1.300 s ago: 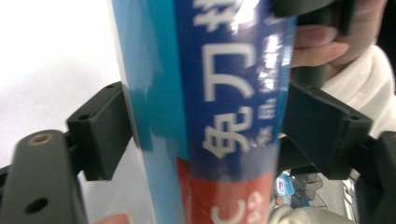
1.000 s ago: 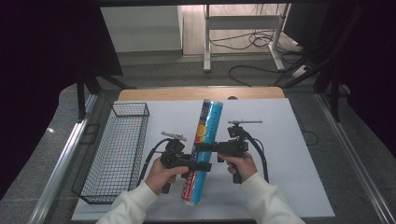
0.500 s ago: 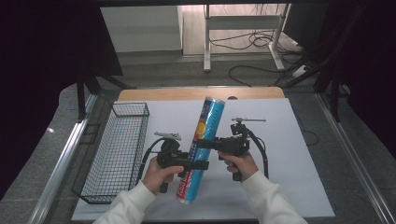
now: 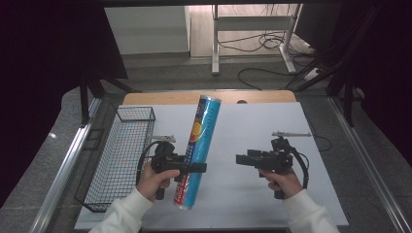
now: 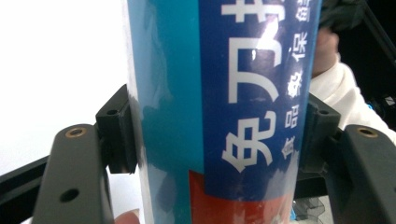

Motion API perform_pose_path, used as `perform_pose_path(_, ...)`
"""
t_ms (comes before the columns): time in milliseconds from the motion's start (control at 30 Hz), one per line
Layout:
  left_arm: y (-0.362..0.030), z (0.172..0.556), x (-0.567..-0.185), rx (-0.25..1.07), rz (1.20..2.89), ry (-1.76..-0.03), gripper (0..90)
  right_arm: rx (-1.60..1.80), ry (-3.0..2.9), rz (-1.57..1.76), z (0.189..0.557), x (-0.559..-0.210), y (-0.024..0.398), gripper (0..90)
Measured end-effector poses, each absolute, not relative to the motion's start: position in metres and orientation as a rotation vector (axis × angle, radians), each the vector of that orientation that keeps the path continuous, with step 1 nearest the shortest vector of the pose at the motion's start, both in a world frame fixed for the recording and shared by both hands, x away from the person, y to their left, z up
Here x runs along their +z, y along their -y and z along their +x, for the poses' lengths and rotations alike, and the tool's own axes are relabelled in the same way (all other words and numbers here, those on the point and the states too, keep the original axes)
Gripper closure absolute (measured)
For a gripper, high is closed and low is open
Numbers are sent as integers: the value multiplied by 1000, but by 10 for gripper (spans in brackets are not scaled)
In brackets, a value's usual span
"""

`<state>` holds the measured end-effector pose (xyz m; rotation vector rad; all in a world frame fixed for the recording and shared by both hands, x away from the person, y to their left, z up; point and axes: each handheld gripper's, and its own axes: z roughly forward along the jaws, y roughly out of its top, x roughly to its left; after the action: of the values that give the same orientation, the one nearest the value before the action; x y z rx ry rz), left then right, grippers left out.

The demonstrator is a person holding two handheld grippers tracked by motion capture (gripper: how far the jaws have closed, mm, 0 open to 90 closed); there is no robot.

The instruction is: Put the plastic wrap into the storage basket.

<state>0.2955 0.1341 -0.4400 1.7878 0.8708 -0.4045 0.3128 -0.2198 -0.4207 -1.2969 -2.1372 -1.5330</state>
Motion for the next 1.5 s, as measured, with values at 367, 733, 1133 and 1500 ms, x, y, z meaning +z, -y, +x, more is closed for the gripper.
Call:
perform_pose_path(367, -170, 291, -421, -365, 1795, -985, 319, -1384, 2187, -1449, 299, -459, 275, 142)
perform_pose_path(733, -206, 284, -400, -302, 1798, -1084, 319, -1383, 2212, -1466, 296, -459, 279, 146)
perform_pose_path(1133, -268, 274, -393, -220, 1775, -1250, 319, -1382, 2198, -1487, 297, -459, 282, 148)
perform_pose_path(1500, -310, 275, -410, -133, 1783, -1455, 319, -1370, 2193, -1506, 299, -462, 282, 148)
